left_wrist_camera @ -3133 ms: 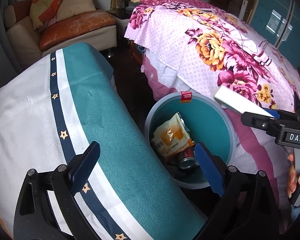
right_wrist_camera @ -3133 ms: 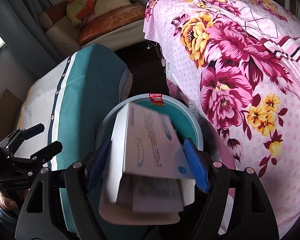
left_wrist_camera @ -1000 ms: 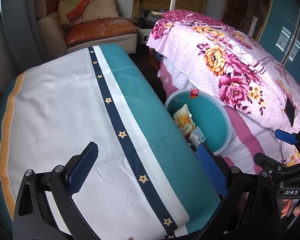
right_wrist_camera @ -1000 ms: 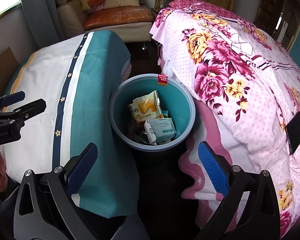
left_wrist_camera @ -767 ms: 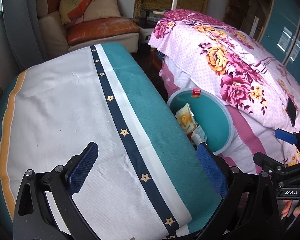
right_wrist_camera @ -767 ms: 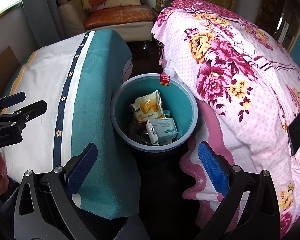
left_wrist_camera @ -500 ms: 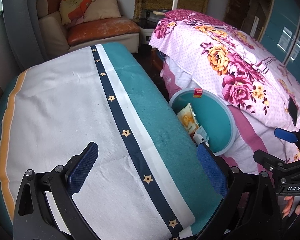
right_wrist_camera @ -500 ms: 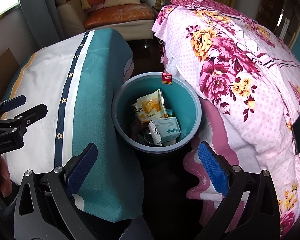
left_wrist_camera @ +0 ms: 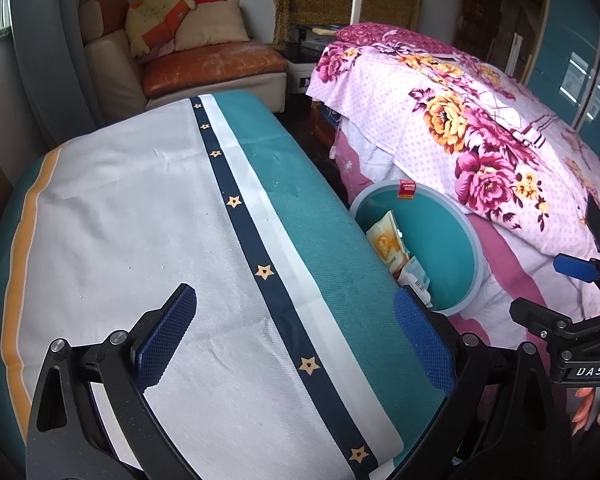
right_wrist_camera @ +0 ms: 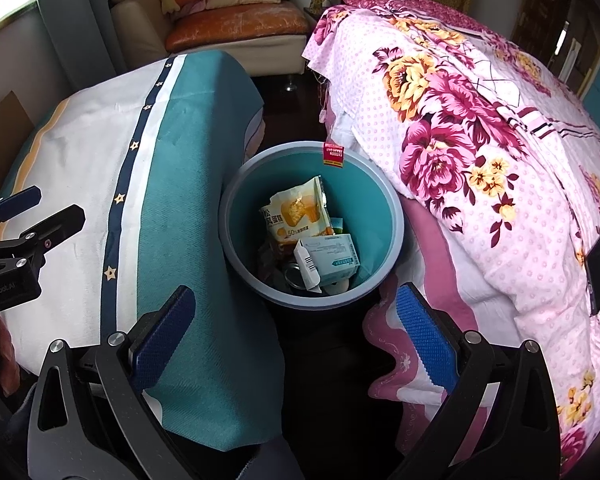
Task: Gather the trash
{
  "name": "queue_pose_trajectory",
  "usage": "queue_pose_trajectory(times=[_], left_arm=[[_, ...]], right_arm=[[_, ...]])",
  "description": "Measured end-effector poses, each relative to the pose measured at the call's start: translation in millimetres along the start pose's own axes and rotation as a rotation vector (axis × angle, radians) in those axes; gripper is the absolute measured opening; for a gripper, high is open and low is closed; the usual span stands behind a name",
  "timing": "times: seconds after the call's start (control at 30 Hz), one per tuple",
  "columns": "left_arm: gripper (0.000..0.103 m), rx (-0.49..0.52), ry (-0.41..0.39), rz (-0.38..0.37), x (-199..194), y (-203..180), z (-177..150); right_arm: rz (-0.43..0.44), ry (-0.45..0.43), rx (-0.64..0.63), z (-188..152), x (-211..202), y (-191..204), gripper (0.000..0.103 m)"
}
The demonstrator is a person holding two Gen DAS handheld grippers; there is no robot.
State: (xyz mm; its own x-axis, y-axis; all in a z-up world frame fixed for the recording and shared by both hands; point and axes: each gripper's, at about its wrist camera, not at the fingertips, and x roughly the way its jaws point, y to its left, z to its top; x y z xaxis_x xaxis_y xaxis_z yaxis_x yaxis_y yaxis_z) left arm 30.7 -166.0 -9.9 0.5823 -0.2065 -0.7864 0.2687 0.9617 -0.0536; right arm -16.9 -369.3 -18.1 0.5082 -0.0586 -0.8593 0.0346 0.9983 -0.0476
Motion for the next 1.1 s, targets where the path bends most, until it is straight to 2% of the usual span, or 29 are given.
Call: queue_pose_trajectory(times=[1.1], left_arm=[[0.099, -0.019, 0.008, 0.028, 8.0, 12.4, 1.1]], right_arm=[[-0.001, 0.013, -0.023, 12.2, 8.2, 8.4, 0.096]])
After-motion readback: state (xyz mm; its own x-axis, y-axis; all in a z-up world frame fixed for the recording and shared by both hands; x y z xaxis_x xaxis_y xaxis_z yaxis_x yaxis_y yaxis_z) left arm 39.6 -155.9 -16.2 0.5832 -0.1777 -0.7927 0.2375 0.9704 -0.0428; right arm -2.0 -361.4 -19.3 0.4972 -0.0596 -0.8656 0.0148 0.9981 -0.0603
